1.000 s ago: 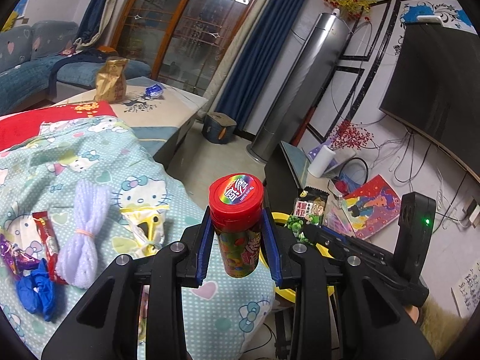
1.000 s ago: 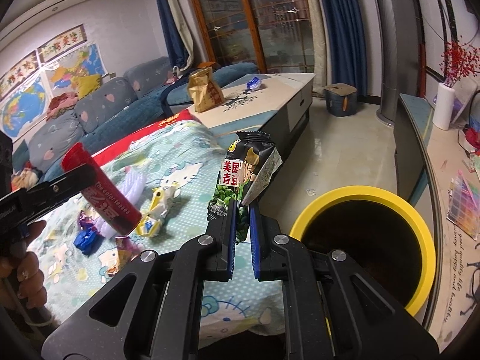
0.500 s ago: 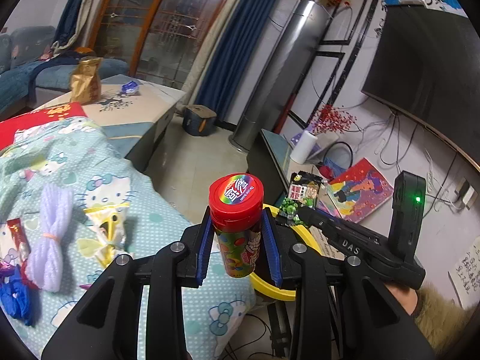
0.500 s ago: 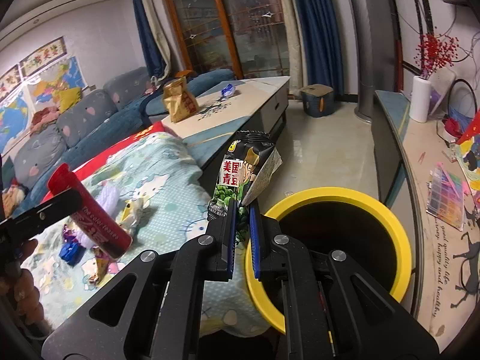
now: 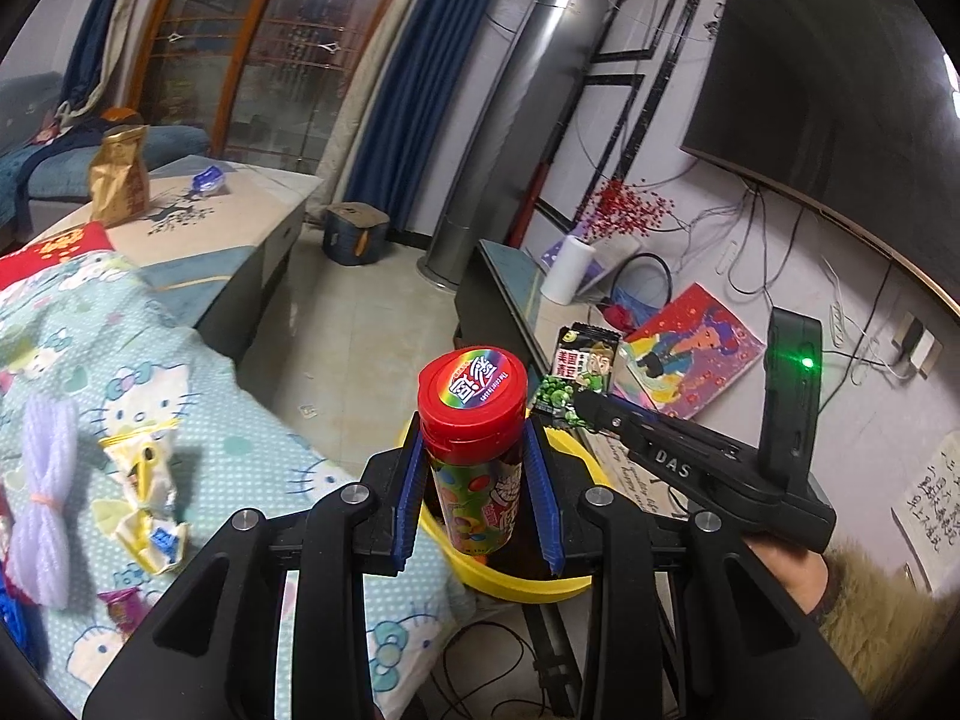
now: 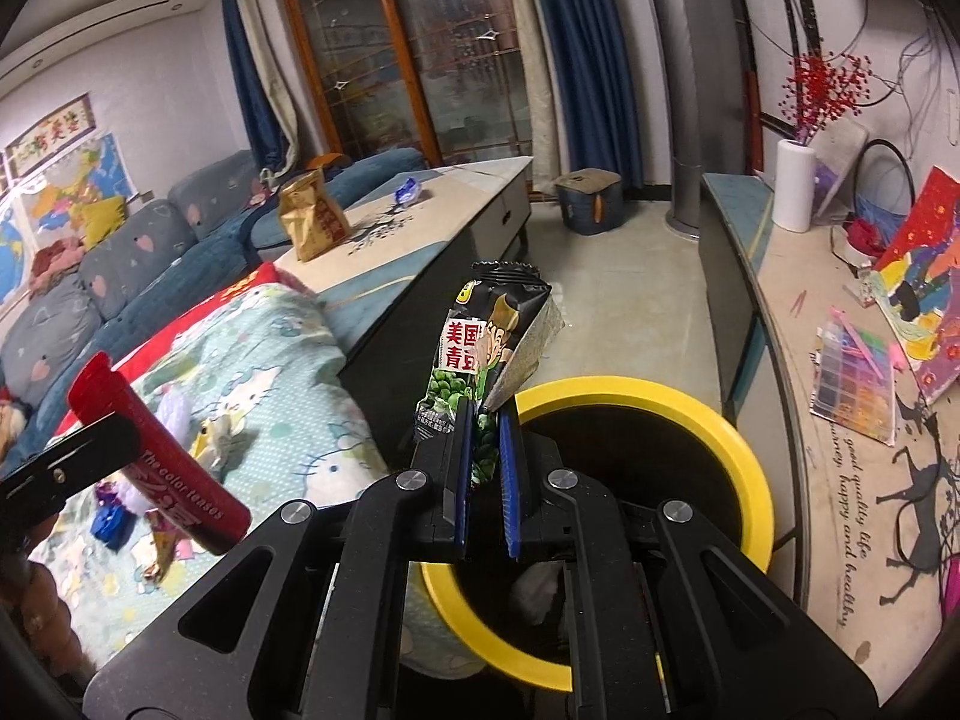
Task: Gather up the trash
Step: 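Carry the candy tube and green snack bag over the yellow bin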
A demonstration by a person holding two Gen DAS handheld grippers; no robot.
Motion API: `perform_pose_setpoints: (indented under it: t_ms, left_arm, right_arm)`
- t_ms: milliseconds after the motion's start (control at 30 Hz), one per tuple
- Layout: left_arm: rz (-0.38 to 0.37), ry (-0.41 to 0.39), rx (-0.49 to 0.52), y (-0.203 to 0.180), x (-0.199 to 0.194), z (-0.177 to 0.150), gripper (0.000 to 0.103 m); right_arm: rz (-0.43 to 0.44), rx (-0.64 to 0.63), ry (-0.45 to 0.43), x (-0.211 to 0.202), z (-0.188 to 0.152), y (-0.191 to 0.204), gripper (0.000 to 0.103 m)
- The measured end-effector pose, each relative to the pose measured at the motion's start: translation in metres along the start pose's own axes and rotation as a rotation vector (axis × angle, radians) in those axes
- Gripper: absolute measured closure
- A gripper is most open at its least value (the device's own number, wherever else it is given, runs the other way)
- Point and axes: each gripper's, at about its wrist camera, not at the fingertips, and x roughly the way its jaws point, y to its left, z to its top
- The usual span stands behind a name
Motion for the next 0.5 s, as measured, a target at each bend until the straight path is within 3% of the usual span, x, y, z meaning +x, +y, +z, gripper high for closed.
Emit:
perform_pose_setpoints:
  t_ms: [500]
  left_arm:
    - [-0.064,0.054,0.102,-0.034,0.041,-0.012,0.073]
  right_arm:
    - [-0.094,0.055,0.006,0.005,-0.001,-0.042,0.098]
